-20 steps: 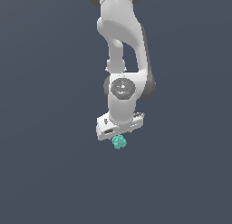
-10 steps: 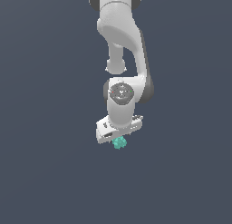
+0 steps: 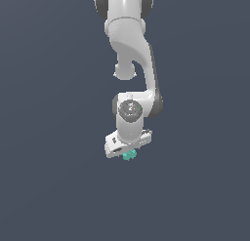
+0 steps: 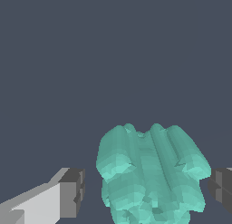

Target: Pick up the object and move it to a goal position.

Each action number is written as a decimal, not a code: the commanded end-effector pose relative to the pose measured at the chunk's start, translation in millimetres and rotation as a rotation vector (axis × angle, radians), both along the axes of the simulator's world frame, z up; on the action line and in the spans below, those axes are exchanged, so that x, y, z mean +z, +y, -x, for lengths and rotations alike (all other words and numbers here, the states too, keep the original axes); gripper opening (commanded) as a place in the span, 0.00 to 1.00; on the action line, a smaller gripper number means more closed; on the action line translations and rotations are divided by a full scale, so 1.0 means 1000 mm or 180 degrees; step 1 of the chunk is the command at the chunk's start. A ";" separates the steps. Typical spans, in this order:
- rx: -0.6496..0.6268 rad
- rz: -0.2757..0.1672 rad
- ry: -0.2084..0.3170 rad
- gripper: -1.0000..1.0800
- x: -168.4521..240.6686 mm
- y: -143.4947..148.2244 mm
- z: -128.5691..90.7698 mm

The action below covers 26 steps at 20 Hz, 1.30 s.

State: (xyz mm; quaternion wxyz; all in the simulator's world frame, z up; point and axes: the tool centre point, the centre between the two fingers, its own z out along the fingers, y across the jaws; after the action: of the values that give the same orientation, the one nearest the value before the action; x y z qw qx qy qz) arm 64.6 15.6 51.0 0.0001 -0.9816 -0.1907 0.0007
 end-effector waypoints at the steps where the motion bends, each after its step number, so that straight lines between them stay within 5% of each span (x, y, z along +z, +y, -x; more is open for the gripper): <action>1: 0.0002 0.0000 -0.0004 0.96 -0.008 0.000 -0.001; 5: 0.0002 0.0000 -0.0004 0.96 -0.009 0.000 -0.002; 6: 0.0002 0.0000 -0.0004 0.00 -0.009 0.000 -0.002; 26: 0.0002 0.0000 -0.0007 0.00 -0.004 0.005 0.011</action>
State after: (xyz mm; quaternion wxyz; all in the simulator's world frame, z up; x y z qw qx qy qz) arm 56.7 19.4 45.8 -0.0001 -0.9816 -0.1909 -0.0001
